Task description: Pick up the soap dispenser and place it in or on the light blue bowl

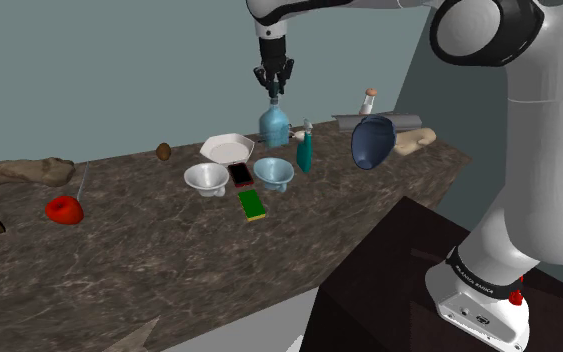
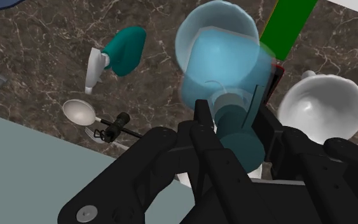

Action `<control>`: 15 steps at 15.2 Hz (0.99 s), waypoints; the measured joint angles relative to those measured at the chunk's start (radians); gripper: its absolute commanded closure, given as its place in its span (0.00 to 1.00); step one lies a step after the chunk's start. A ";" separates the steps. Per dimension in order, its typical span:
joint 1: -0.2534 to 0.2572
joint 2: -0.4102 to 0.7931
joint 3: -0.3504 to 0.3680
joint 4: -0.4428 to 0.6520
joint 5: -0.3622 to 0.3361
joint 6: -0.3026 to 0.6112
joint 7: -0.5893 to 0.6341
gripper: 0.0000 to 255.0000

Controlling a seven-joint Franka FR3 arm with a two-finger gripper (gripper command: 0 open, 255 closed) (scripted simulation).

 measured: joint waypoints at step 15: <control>-0.001 0.022 0.000 -0.168 -0.003 0.189 0.017 1.00</control>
